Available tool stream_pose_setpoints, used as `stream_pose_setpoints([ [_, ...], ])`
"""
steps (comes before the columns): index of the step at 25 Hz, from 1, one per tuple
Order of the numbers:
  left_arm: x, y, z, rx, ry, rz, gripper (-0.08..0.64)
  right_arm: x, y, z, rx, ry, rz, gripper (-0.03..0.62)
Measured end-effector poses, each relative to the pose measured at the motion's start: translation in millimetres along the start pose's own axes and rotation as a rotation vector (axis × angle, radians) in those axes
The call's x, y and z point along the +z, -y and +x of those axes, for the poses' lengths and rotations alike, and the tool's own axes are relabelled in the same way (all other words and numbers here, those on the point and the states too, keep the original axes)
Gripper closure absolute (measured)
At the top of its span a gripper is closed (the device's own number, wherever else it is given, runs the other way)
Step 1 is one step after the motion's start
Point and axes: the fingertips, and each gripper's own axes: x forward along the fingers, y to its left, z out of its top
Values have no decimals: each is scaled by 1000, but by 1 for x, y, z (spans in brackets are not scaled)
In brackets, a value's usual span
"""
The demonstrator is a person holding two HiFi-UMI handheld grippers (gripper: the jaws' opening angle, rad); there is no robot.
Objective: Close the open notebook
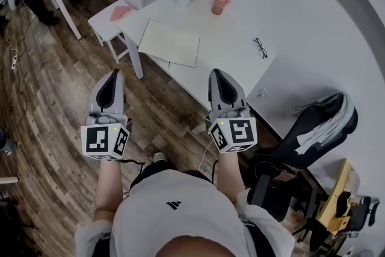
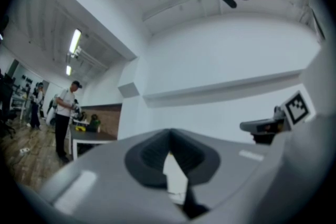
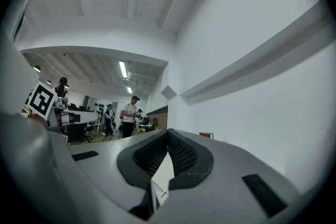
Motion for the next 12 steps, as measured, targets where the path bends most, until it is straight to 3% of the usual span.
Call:
stream_pose_setpoints([
  [12,-26,-30,45,-50,-27,-47,551,-17,5,37,-62,-42,1,594],
])
